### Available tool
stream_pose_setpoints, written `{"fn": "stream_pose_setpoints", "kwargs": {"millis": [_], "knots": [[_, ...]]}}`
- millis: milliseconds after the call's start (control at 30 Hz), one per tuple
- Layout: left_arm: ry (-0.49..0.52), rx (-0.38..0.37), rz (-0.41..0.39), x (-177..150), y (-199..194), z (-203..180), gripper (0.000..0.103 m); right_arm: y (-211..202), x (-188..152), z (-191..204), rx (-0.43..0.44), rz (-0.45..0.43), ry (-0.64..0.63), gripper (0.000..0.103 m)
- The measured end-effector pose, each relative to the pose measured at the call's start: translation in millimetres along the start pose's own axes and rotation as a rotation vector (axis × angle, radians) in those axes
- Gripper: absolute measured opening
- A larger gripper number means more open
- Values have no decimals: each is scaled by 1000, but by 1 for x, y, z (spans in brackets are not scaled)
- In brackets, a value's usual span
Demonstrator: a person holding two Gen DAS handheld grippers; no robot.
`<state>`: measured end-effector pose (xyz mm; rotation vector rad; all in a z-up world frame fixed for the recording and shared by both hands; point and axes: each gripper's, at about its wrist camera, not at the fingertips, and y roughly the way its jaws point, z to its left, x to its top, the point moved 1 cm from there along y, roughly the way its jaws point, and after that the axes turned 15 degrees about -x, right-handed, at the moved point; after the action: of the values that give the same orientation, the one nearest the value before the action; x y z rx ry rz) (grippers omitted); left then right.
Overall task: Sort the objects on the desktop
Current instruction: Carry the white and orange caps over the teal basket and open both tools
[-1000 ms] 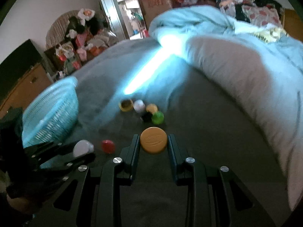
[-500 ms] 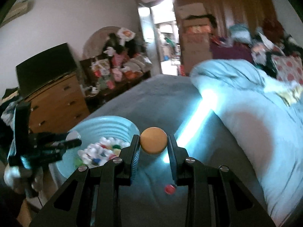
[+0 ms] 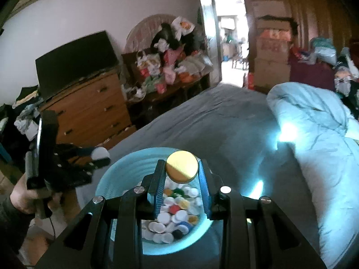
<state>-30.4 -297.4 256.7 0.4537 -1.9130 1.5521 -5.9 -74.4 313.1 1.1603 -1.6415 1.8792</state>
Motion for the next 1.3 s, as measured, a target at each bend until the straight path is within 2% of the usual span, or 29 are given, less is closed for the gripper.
{"fn": "stream_pose_setpoints", "kwargs": {"millis": [167,333,500,900,933,967,1000,1033,1167,1200,1300], "knots": [[-24,-16,138,-9,43,11,43,35,4,22,61,136,-11,26],[-2,-4,243,-22,76,9,43,64,-11,28,113,256,4,26],[-2,6,250,-28,81,10,43,74,-19,31,117,280,-16,26],[1,16,216,-21,73,5,44,68,-19,45,107,270,-37,26],[-1,28,209,-21,73,5,61,66,-18,45,80,253,-47,30],[3,63,193,-20,71,4,84,65,-17,44,60,233,-52,47],[20,111,166,-19,67,2,91,63,-17,43,60,223,-47,64],[36,146,145,-20,64,0,98,58,-18,40,62,201,-35,66],[49,185,68,-21,44,-9,98,36,-27,24,102,135,7,66],[62,216,31,-24,35,-16,98,30,-33,19,109,123,19,67],[137,268,-70,-40,12,-52,99,10,-77,-6,96,86,72,67]]}}
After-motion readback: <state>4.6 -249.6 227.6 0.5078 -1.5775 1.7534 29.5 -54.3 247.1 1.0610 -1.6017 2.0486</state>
